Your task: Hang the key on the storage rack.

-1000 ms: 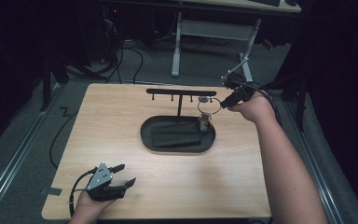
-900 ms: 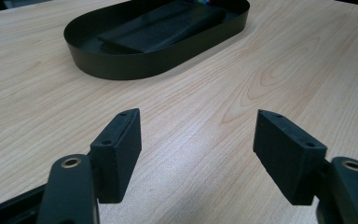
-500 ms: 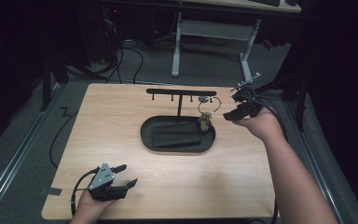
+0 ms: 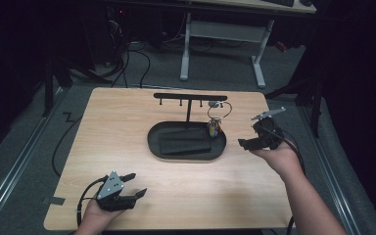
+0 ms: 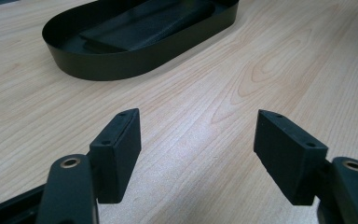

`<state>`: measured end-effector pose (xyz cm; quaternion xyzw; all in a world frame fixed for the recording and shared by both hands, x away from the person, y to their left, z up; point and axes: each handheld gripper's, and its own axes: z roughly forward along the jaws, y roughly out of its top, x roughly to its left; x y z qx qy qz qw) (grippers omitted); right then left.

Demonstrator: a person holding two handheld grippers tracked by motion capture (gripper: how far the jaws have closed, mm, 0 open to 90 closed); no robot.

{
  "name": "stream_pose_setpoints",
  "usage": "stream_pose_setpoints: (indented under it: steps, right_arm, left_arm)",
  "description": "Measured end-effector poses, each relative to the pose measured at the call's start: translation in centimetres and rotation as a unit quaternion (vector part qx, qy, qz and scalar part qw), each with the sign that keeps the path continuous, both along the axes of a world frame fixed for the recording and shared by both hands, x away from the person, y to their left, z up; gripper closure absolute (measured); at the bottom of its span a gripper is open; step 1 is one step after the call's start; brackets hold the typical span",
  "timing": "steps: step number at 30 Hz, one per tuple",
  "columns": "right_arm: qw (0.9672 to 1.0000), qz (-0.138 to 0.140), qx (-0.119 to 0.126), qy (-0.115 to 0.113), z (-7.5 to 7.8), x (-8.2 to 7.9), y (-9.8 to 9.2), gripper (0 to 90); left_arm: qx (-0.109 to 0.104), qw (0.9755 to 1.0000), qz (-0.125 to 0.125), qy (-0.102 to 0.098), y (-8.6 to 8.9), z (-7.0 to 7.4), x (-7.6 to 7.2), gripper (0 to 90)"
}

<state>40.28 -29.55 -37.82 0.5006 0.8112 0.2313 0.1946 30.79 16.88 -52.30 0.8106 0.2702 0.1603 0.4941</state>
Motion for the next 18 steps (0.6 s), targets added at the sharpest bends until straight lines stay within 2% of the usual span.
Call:
stream_pose_setpoints:
  steps: [2,3,7,10,15,18]
  right_arm:
    - [0.9999,-0.006,0.008,-0.006,-1.1,-0.7,-0.1,19.8]
    - [0.9999,-0.008,0.003,-0.007,-1.6,-1.0,0.0,18.7]
    - [0.9994,-0.010,0.007,-0.032,-3.5,-2.5,0.1,15.2]
    - [0.9984,-0.016,0.023,-0.050,-4.7,-3.9,0.0,15.2]
    - [0.9970,-0.021,0.047,-0.058,-6.4,-5.6,-0.3,15.4]
    - [0.9965,-0.022,0.052,-0.061,-7.2,-6.3,-0.5,15.4]
  left_arm:
    - [0.000,1.0000,0.000,0.000,0.0,0.0,0.0,32.6]
    - [0.001,1.0000,0.000,0.001,0.0,0.0,0.0,32.6]
    - [0.003,1.0000,-0.003,-0.001,-0.1,0.0,-0.1,32.6]
    - [0.004,1.0000,-0.003,0.000,-0.1,-0.1,-0.1,32.6]
    - [0.003,1.0000,-0.001,0.000,-0.1,-0.1,-0.2,32.5]
    - [0.005,1.0000,-0.003,0.001,-0.2,-0.1,-0.2,32.5]
